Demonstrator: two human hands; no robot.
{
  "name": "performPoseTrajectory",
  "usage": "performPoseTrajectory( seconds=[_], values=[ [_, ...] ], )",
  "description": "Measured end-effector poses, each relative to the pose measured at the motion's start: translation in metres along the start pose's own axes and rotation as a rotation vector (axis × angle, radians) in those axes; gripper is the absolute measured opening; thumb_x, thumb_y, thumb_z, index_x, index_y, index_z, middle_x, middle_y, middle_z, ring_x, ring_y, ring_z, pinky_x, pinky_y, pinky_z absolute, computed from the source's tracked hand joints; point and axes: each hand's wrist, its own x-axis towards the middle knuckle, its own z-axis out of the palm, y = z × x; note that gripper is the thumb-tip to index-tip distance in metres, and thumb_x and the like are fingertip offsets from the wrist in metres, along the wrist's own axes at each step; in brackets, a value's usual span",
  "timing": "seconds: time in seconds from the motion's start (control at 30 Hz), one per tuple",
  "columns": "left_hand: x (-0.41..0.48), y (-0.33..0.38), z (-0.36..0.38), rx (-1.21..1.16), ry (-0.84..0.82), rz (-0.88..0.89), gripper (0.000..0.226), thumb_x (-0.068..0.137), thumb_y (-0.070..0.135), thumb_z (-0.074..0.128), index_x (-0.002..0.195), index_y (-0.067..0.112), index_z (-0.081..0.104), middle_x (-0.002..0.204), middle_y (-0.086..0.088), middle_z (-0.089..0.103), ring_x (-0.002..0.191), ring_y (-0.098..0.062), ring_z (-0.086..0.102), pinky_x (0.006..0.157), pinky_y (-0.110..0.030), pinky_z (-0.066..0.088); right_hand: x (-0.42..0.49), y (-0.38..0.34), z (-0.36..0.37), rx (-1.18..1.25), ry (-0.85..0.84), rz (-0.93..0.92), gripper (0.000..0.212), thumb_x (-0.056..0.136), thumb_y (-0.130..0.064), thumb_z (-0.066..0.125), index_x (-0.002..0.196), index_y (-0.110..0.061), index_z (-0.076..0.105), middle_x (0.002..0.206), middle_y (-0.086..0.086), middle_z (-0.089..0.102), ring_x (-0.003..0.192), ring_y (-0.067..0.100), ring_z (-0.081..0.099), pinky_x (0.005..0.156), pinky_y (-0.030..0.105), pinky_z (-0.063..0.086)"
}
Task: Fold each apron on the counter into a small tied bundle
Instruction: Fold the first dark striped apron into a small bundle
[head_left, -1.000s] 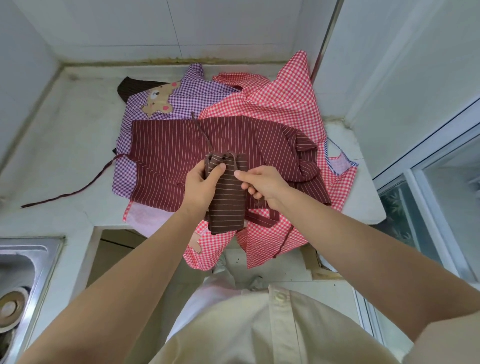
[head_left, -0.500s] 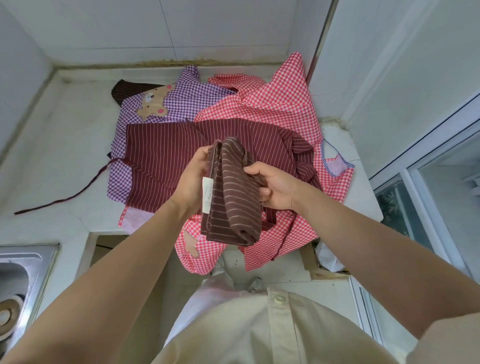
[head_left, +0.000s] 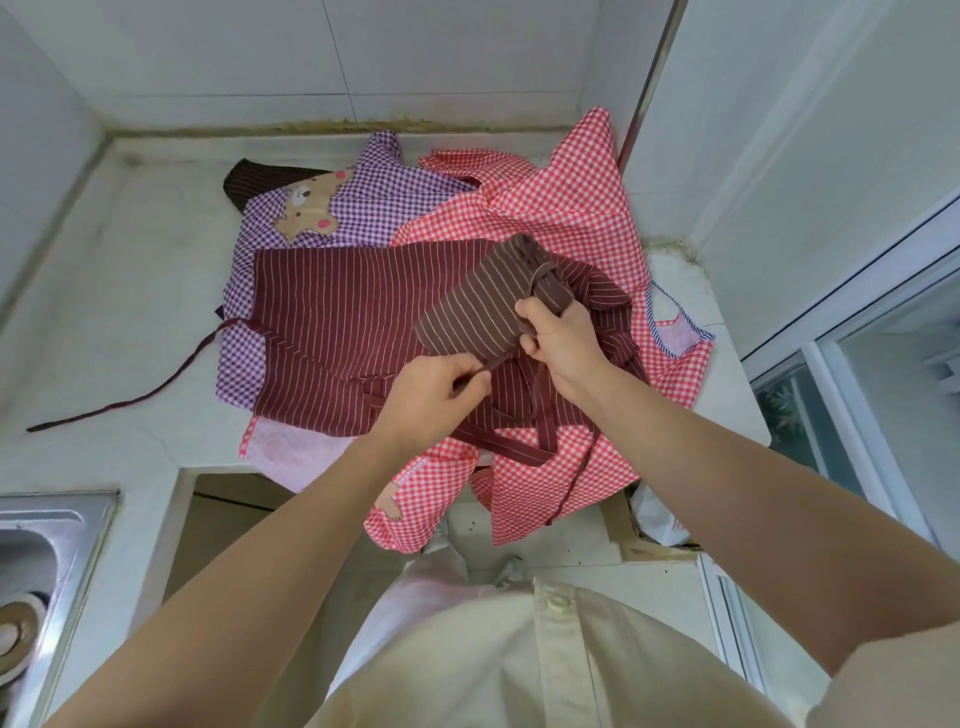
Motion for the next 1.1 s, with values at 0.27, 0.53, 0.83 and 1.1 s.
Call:
performPoseTrajectory(
  seconds=[0.27, 0.53, 0.83, 1.1],
  values=[
    [0.034, -0.013, -0.038, 0.135, 0.207, 0.012, 0.02, 0.1, 0.028, 0.05, 0.088, 0.015, 0.06, 0.09, 0.003, 0.053, 0.078, -0.009, 0.05, 0.069, -0.019, 0.038, 0.002, 0.003, -0.004, -0.136, -0.23, 0.085, 0.014, 0.092, -0.01, 0.051, 0.081, -0.017, 0.048, 0.068, -0.002, 0.033, 0.05, 0.007, 0.022, 0.044, 0.02, 0.017],
    [0.029, -0.019, -0.035, -0.465, -0.032, -0.281, 0.025, 0.098, 0.037, 0.053, 0.107, 0.015, 0.045, 0.093, 0.005, 0.06, 0.08, -0.007, 0.061, 0.066, -0.021, 0.05, -0.002, -0.003, 0.007, 0.016, -0.331, 0.209, 0.014, 0.096, -0.01, 0.048, 0.085, -0.018, 0.05, 0.069, -0.005, 0.045, 0.042, 0.001, 0.03, 0.042, 0.015, 0.021],
    [0.023, -0.023, -0.043, -0.902, -0.338, -0.377, 0.042, 0.081, 0.034, 0.064, 0.117, 0.013, 0.06, 0.108, -0.006, 0.073, 0.098, -0.021, 0.07, 0.08, -0.028, 0.056, 0.0, 0.0, 0.009, -0.036, -0.408, 0.279, 0.019, 0.097, -0.014, 0.048, 0.08, -0.021, 0.054, 0.061, -0.009, 0.047, 0.04, 0.002, 0.03, 0.047, 0.017, 0.019],
    [0.028, -0.04, -0.039, -0.779, -0.06, -0.397, 0.033, 0.093, 0.026, 0.063, 0.122, 0.011, 0.058, 0.105, -0.007, 0.074, 0.094, -0.022, 0.072, 0.08, -0.035, 0.059, 0.009, -0.002, 0.001, -0.25, -0.257, 0.194, 0.015, 0.095, -0.026, 0.062, 0.095, -0.012, 0.067, 0.075, -0.003, 0.056, 0.049, 0.004, 0.031, 0.042, 0.016, 0.023]
  ],
)
